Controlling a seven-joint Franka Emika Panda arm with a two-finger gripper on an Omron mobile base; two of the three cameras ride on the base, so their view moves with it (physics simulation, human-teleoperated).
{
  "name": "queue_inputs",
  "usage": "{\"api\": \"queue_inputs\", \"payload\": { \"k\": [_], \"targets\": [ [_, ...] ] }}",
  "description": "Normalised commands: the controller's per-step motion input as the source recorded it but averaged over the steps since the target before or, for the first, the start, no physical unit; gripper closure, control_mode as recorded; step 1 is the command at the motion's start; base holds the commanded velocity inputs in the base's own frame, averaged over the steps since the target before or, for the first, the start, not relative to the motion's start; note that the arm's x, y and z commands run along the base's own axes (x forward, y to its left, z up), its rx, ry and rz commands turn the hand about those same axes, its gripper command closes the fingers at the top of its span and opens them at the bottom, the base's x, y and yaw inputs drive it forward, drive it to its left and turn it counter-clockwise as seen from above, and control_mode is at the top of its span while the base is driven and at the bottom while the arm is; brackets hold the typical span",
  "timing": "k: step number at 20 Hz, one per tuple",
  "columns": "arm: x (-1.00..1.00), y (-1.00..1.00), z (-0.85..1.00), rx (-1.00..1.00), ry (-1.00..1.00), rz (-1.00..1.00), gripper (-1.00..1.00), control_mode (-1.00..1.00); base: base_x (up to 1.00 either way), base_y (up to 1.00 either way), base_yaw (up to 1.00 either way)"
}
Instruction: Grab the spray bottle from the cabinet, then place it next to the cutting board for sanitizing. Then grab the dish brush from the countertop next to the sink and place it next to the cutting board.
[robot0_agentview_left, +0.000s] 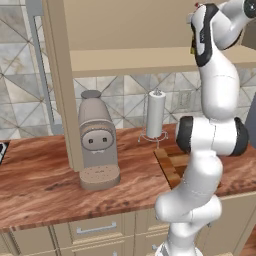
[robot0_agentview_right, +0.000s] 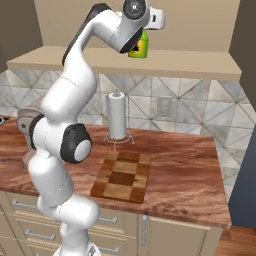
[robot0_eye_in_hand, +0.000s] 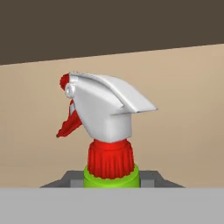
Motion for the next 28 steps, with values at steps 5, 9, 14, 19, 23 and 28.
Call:
{"api": "queue_inputs", "payload": {
  "k": [5,9,14,19,23,28],
  "targets": [
    [-1.0,0.0,-0.54,0.03,-0.01,0.0,1.0,-1.0,0.0,0.0,0.0],
    [-1.0,0.0,-0.55,0.06,-0.02,-0.01,1.0,-1.0,0.0,0.0,0.0],
    [-1.0,0.0,-0.51,0.01,0.0,0.0,1.0,-1.0,0.0,0.0,0.0],
    [-1.0,-0.01,-0.38,-0.08,0.07,0.01,1.0,-1.0,0.0,0.0,0.0],
    [-0.58,-0.23,-0.68,-0.19,0.0,0.13,1.0,-1.0,0.0,0.0,0.0],
    [0.08,-0.28,-1.0,-0.16,0.0,0.31,1.0,-1.0,0.0,0.0,0.0]
  ]
}}
